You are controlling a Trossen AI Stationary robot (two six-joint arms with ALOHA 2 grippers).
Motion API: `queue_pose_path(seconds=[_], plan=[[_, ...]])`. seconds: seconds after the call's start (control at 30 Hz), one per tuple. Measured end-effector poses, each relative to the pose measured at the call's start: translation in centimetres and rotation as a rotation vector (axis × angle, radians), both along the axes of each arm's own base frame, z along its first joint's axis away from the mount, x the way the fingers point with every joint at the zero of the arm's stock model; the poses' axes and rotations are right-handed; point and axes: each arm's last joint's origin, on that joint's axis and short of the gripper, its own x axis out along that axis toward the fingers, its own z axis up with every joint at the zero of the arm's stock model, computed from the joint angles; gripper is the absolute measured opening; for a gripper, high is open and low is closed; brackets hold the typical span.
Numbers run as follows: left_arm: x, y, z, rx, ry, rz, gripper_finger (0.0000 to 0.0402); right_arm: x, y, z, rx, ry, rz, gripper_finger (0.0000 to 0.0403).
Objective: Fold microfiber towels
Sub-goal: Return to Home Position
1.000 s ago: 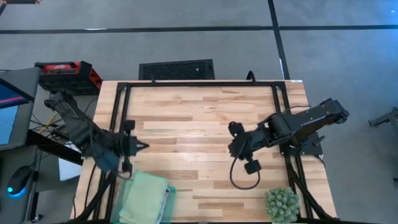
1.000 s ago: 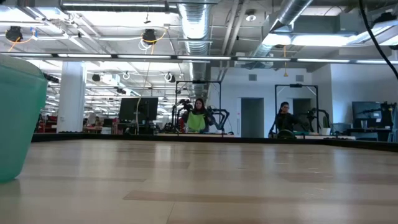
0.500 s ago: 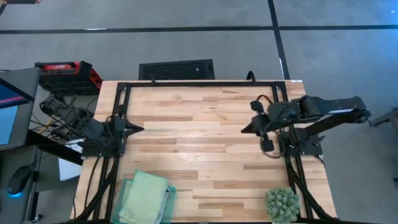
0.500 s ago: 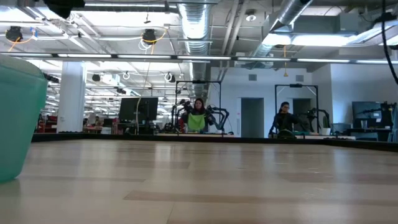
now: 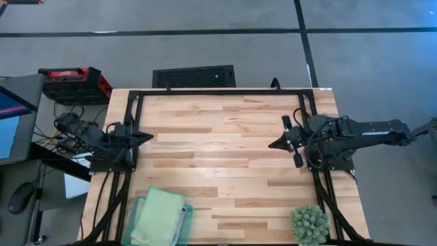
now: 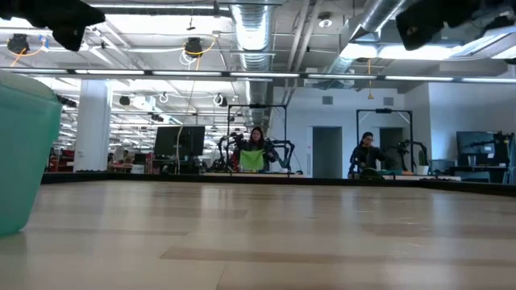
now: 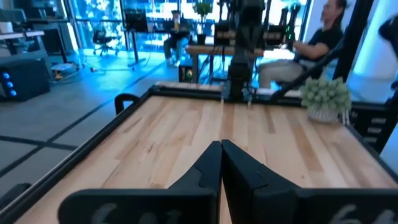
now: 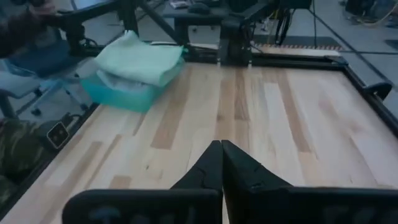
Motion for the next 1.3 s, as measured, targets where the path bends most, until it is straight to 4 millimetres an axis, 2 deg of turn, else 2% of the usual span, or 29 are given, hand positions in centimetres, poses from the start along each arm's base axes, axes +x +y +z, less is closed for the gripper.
queue_pose_path(seconds=[0.2,0.33,0.5,0.7,1.0,1.3], plan=[[-0.1,0.1,-1.6,-0.027,-0.048,0.009,0.0000,-1.0,-0.2,-2.7,0.055,-0.032,0.072,0.0016],[0.4,-0.2,-1.9,-0.039,-0.078,0.016,0.0000,-1.7,-0.5,-3.8,0.053,-0.071,0.049,0.0021],[1.1,-0.5,-3.2,-0.039,-0.076,0.041,0.0000,-2.5,-1.0,-5.6,0.050,-0.126,0.001,0.0023],[2.1,-1.0,-5.1,-0.040,-0.097,0.061,0.0000,-3.0,-1.5,-7.1,0.108,-0.203,-0.025,0.0017],[3.1,-1.6,-8.8,-0.013,-0.019,0.059,0.0000,-2.9,-1.5,-9.0,0.126,-0.273,-0.003,0.0018],[3.1,-1.8,-9.0,0.015,-0.003,0.011,0.0000,-2.7,-1.6,-11.4,0.113,-0.328,0.002,0.0021]])
